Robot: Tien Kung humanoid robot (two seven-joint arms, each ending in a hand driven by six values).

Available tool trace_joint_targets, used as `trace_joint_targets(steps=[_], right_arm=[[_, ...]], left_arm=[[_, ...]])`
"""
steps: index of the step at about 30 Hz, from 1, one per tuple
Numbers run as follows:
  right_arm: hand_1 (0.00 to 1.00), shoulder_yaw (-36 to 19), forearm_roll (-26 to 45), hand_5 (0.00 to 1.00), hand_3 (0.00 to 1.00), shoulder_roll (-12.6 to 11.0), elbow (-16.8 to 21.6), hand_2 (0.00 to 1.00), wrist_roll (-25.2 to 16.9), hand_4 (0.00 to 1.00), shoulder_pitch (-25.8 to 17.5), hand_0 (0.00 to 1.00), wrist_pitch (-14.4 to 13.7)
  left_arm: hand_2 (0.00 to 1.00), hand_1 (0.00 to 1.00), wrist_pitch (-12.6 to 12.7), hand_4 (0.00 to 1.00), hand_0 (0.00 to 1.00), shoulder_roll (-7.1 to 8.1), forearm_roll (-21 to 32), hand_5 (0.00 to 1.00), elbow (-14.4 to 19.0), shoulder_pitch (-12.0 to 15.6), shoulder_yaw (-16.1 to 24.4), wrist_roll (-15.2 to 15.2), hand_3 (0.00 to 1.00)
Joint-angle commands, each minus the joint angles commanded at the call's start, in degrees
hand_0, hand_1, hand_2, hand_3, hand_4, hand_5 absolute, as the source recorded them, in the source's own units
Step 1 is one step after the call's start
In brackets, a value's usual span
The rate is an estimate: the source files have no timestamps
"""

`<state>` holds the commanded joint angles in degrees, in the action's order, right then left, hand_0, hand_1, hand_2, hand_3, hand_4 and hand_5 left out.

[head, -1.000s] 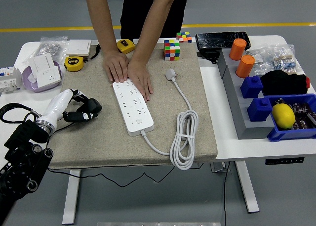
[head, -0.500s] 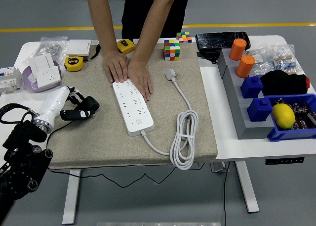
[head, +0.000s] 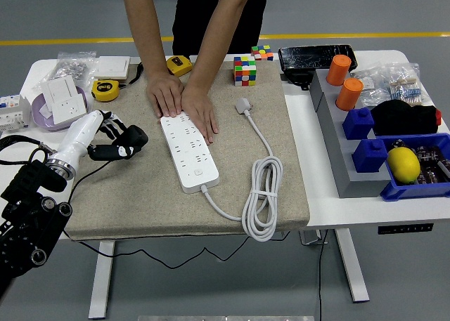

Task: Pick up the plug,place it near the board,insert it into the board,press the button

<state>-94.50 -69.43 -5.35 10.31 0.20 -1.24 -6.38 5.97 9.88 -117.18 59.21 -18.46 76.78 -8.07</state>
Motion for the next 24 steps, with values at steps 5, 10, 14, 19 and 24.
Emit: trace_joint_targets(steps=[5, 10, 14, 19, 24], right_arm=[[0.926, 0.03, -0.08, 0.998, 0.853, -0.12, 0.0, 0.864, 0.03, 0.998, 0.07, 0.978, -0.01], [0.926, 0.11, -0.14, 0.998, 0.853, -0.29, 0.0, 0.864, 0.13, 0.998, 0.04, 0.978, -0.05], [0.926, 0.21, -0.16, 0.998, 0.853, -0.42, 0.0, 0.864, 0.15, 0.998, 0.16, 0.978, -0.03], [0.926, 0.28, -0.23, 0.998, 0.853, -0.48, 0.0, 0.864, 0.2, 0.998, 0.34, 0.978, -0.03], [0.926, 0.29, -0.16, 0.998, 0.853, -0.51, 0.0, 0.864, 0.2, 0.998, 0.38, 0.978, -0.07]], left_arm=[[0.365, 0.411, 0.25, 0.626, 0.512, 3.66, 3.48, 0.147, 1.88, -2.06, -6.67, -0.78, 0.425], [0.365, 0.411, 0.68, 0.619, 0.509, 6.94, 6.52, 0.144, 2.03, -5.32, -15.0, -1.78, 0.425], [0.365, 0.411, 1.26, 0.619, 0.509, 8.24, 7.75, 0.144, 1.42, -8.16, -21.6, -2.36, 0.425], [0.365, 0.412, 2.02, 0.608, 0.507, 8.36, 8.06, 0.135, 0.48, -10.59, -26.7, -2.9, 0.422], [0.365, 0.413, 2.77, 0.608, 0.508, 7.93, 7.89, 0.135, -1.64, -11.84, -27.79, -3.5, 0.422]])
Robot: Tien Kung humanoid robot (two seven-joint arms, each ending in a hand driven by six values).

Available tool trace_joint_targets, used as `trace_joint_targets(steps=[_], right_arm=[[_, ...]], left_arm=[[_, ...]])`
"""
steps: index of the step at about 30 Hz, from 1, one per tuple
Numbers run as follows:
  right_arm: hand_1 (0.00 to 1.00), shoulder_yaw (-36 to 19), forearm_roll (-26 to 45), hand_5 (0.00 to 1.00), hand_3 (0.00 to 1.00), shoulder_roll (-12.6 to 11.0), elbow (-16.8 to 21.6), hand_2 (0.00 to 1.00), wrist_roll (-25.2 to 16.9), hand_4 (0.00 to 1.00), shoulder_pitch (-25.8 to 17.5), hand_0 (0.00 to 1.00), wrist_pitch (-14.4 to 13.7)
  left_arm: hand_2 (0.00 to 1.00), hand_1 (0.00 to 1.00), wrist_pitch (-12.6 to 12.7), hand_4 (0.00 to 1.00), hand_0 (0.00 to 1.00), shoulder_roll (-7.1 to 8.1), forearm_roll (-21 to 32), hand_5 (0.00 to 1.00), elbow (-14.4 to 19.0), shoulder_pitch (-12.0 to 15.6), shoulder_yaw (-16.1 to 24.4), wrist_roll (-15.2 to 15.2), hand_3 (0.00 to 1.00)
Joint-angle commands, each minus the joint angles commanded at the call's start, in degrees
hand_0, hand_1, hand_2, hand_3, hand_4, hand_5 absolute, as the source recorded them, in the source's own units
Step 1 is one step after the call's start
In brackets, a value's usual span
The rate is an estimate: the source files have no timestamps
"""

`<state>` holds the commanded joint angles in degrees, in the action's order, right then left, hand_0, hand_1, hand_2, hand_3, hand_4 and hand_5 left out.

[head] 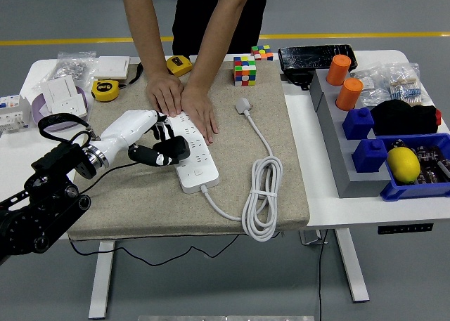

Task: Pick up the plug,place it near the board,insert it into the board,press the button

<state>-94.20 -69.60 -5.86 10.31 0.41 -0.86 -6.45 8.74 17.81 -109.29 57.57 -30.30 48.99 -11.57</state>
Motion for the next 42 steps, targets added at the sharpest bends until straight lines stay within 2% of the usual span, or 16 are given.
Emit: trace_joint_targets(steps=[11, 25, 42], right_arm=[[0.926, 0.16, 0.27, 0.998, 0.853, 0.02, 0.0, 0.863, 0.0, 0.998, 0.16, 0.978, -0.04], [0.926, 0.28, 0.55, 0.998, 0.852, -0.11, 0.0, 0.863, 0.0, 0.998, 0.41, 0.977, -0.08], [0.926, 0.41, 0.95, 0.998, 0.852, -0.13, 0.0, 0.863, -0.07, 0.998, 0.65, 0.978, -0.1]], left_arm=[[0.364, 0.415, 1.33, 0.601, 0.509, -0.87, -3.21, 0.13, -5.14, -2.62, -1.07, -0.8, 0.418], [0.364, 0.417, 2.0, 0.6, 0.513, -1.26, -5.09, 0.129, -7.27, -4.34, -2.6, -1.11, 0.418], [0.365, 0.419, 2.34, 0.598, 0.517, -0.56, -5.44, 0.125, -8.0, -5.03, -4.08, -1.09, 0.417]])
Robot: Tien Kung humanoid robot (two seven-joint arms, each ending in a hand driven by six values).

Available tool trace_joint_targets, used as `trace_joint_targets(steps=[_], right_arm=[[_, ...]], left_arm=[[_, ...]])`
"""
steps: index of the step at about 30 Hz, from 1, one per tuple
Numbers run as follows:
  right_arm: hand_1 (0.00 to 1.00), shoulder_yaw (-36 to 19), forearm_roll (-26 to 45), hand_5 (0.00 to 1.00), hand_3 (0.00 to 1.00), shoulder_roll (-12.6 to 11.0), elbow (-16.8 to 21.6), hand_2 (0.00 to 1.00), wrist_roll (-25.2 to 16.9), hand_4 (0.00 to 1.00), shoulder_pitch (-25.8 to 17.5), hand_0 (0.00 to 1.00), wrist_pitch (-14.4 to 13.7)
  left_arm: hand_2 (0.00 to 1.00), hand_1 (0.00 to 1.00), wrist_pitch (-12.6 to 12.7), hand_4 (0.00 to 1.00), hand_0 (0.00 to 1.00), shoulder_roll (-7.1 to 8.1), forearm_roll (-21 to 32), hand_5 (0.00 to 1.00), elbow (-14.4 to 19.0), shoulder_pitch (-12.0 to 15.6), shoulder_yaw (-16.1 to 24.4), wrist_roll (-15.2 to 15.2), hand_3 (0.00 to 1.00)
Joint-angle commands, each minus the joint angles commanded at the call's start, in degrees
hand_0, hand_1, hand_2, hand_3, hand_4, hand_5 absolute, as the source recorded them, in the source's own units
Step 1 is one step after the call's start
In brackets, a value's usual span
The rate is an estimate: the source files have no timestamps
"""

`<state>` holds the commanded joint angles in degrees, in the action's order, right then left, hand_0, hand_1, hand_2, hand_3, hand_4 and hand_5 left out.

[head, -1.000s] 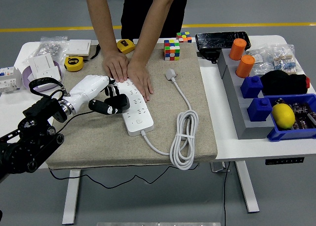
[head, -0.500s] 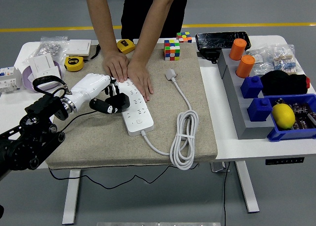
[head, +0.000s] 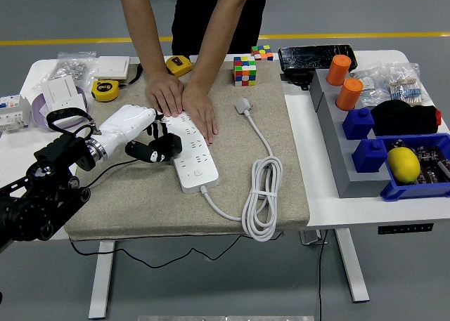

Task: Pick up the plug,place it near the board,insert it into the board,press the button

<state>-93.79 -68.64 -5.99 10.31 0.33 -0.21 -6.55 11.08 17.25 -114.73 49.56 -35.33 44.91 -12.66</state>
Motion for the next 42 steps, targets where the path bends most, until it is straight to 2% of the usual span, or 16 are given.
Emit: trace_joint_targets(steps=[16, 26, 27, 32, 33, 38, 39, 42], right_arm=[[0.926, 0.13, 0.13, 0.998, 0.852, -0.12, 0.0, 0.864, 0.04, 0.998, -0.13, 0.978, 0.02], [0.926, 0.09, 0.12, 0.998, 0.852, -0.14, 0.0, 0.864, 0.09, 0.998, -0.21, 0.977, 0.05], [0.928, 0.03, 0.03, 0.998, 0.851, -0.15, 0.0, 0.864, 0.11, 0.998, -0.2, 0.98, 0.07], [0.928, -0.07, -0.02, 0.998, 0.851, -0.16, 0.0, 0.864, 0.16, 0.998, -0.23, 0.98, 0.1], [0.931, -0.1, -0.07, 0.998, 0.852, -0.16, 0.0, 0.864, 0.19, 0.998, -0.24, 0.982, 0.08], [0.931, -0.56, -0.88, 0.998, 0.852, -0.15, 0.0, 0.864, 0.28, 0.998, -0.19, 0.982, -0.15], [0.942, -0.62, -0.89, 0.91, 0.852, -0.15, 0.0, 0.868, 0.28, 0.998, -0.19, 0.991, -0.2], [0.942, -0.65, -0.91, 0.91, 0.852, -0.15, 0.0, 0.868, 0.32, 0.998, -0.22, 0.991, -0.22]], left_arm=[[0.366, 0.423, 0.28, 0.595, 0.52, 0.01, -0.85, 0.123, -0.79, -0.29, -1.01, 0.08, 0.417], [0.382, 0.429, -0.78, 0.598, 0.521, 0.28, -0.9, 0.124, -0.22, -0.32, -1.57, 0.21, 0.422], [0.537, 0.602, -0.94, 0.712, 0.597, 0.31, -0.91, 0.15, -0.2, -0.34, -1.58, 0.22, 0.516], [0.537, 0.602, -1.81, 0.712, 0.597, 0.33, -0.79, 0.15, -0.19, -0.4, -1.61, 0.29, 0.516], [0.638, 0.718, -1.96, 0.863, 0.669, 0.33, -0.82, 0.223, -0.2, -0.41, -1.58, 0.31, 0.563], [0.638, 0.718, -1.99, 0.863, 0.669, 0.32, -0.88, 0.223, -0.23, -0.51, -1.49, 0.36, 0.563], [0.662, 0.724, -1.98, 0.899, 0.652, 0.35, -0.92, 0.232, -0.15, -0.54, -1.49, 0.36, 0.586], [0.662, 0.724, -2.14, 0.899, 0.652, 0.37, -1.0, 0.232, -0.07, -0.58, -1.46, 0.39, 0.586]])
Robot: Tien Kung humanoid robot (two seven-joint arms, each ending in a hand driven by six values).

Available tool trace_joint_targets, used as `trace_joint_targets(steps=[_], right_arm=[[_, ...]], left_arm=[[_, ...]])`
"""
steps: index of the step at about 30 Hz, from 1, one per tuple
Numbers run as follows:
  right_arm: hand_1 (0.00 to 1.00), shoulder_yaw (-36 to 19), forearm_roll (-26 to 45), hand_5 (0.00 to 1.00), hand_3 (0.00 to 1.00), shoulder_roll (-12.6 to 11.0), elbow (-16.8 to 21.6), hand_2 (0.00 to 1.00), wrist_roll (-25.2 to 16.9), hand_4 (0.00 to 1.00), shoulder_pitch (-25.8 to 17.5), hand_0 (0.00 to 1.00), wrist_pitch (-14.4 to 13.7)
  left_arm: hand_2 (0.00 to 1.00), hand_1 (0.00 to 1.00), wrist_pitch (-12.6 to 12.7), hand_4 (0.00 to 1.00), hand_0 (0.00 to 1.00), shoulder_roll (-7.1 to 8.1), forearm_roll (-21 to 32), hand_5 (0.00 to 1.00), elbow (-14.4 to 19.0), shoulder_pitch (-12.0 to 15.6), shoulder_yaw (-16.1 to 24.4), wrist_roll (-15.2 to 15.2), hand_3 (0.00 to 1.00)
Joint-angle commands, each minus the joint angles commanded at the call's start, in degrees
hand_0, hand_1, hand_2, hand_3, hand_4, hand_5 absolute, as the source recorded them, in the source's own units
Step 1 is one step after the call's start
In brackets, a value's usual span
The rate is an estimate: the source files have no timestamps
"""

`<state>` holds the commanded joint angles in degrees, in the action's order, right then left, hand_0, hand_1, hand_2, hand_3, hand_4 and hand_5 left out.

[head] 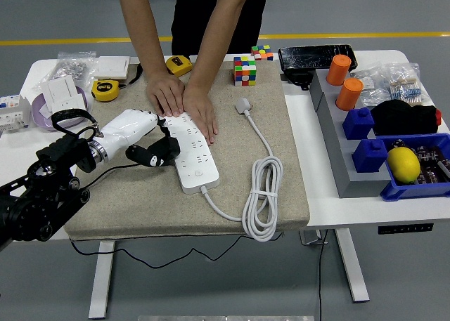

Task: Pick up the plug,place it near the board,insert it into the board,press the button

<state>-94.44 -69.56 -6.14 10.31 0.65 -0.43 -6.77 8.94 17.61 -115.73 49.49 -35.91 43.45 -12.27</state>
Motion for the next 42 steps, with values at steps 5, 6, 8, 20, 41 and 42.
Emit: trace_joint_targets(steps=[5, 6, 8, 20, 41, 42], right_arm=[[0.948, -0.04, 0.02, 0.867, 0.852, 0.0, 0.0, 0.865, -0.04, 0.998, 0.02, 0.992, 0.05], [0.948, -0.04, 0.04, 0.867, 0.852, 0.01, 0.0, 0.865, -0.05, 0.998, 0.04, 0.992, 0.07], [0.948, 0.01, 0.2, 0.867, 0.852, 0.05, 0.0, 0.865, -0.09, 0.998, 0.09, 0.992, 0.14], [0.945, 0.07, 0.57, 0.851, 0.852, 0.12, 0.0, 0.869, -0.15, 0.998, 0.0, 0.995, 0.31], [0.952, 0.2, 0.62, 0.855, 0.852, 0.2, 0.0, 0.872, -0.13, 0.998, 0.03, 0.998, 0.3], [0.952, 0.18, 0.58, 0.855, 0.852, 0.2, 0.0, 0.872, -0.13, 0.998, 0.05, 0.998, 0.3]], left_arm=[[0.706, 0.741, -0.55, 0.92, 0.671, 0.14, 0.12, 0.236, 0.27, -0.09, 0.02, 0.04, 0.629], [0.706, 0.741, -0.63, 0.92, 0.671, 0.16, 0.13, 0.236, 0.32, -0.12, 0.04, 0.05, 0.629], [0.706, 0.741, -0.9, 0.92, 0.671, 0.24, 0.13, 0.236, 0.5, -0.21, 0.05, 0.06, 0.629], [0.739, 0.773, -4.03, 0.998, 0.7, 1.25, 1.14, 0.31, 2.73, 0.03, -0.19, 0.34, 0.736], [0.981, 0.998, -10.88, 0.998, 0.914, 1.38, 5.93, 0.869, 8.93, 2.26, 7.65, 0.51, 0.903], [0.981, 0.998, -11.29, 0.998, 0.914, 1.33, 6.4, 0.869, 9.32, 2.57, 8.2, 0.65, 0.903]])
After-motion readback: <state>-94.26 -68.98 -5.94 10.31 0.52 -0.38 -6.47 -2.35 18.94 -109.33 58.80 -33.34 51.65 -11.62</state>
